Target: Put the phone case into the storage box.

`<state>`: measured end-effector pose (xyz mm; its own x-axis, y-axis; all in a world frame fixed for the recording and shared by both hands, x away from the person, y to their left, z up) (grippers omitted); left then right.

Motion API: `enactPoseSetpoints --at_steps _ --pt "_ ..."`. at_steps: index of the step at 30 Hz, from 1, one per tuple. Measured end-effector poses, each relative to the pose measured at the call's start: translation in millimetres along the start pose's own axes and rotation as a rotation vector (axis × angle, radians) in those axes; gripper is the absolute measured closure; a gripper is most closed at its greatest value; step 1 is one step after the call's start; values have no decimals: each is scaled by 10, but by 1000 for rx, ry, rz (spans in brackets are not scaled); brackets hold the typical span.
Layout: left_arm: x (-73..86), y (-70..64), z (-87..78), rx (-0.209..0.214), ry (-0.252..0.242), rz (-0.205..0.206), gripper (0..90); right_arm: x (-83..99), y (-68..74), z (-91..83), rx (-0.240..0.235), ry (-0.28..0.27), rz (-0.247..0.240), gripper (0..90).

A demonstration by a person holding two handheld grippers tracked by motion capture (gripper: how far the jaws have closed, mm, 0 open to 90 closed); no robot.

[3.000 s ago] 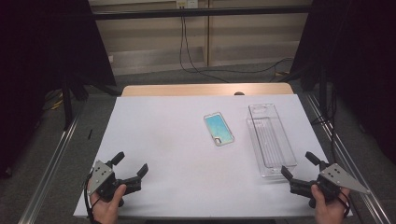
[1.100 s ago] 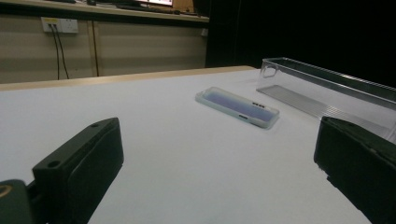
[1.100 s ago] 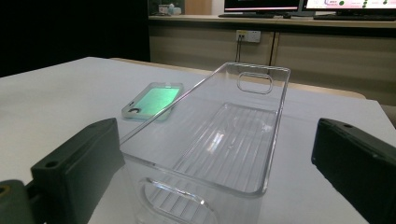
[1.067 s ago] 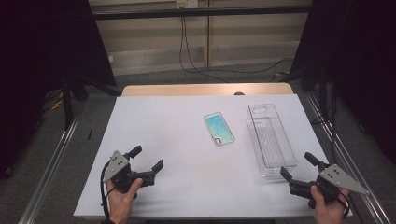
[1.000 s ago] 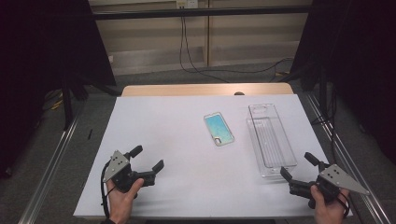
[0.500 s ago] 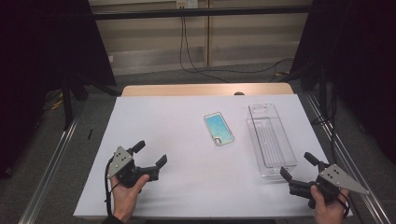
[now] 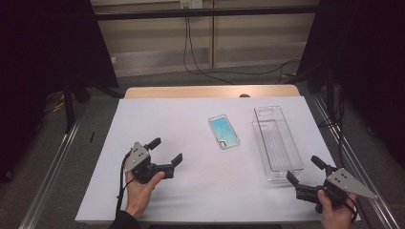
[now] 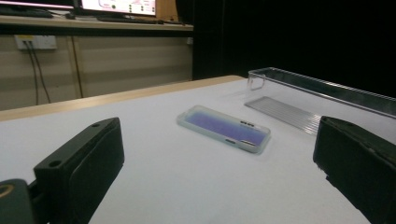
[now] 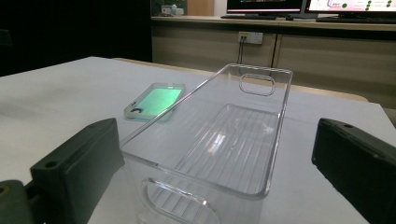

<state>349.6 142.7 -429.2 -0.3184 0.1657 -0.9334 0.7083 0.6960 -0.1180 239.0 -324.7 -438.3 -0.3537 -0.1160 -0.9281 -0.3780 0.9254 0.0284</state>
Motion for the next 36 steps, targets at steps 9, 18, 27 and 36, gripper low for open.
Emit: enactPoseSetpoints --at_steps 9,18,27,36 --pt "-89 -90 207 27 4 32 30 0 -6 -6 10 -2 0 7" --pt "-181 -209 447 56 12 49 31 2 -3 -6 9 1 0 7" --pt "-224 -278 668 102 29 54 40 1 1 -10 10 -4 -4 7" --pt "-291 -278 861 104 40 51 39 5 0 -6 5 -3 -4 7"
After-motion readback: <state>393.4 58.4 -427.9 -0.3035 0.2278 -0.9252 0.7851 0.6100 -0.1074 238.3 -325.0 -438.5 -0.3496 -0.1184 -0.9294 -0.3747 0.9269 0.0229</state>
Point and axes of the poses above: each handheld gripper's, and its own axes: z roughly forward along the jaws, x roughly out of its underside, y roughly to its left, the point moved 2 cm from there along z, roughly forward along the jaws, and after that the axes turned 10 degrees about y, right-handed, at the moved point
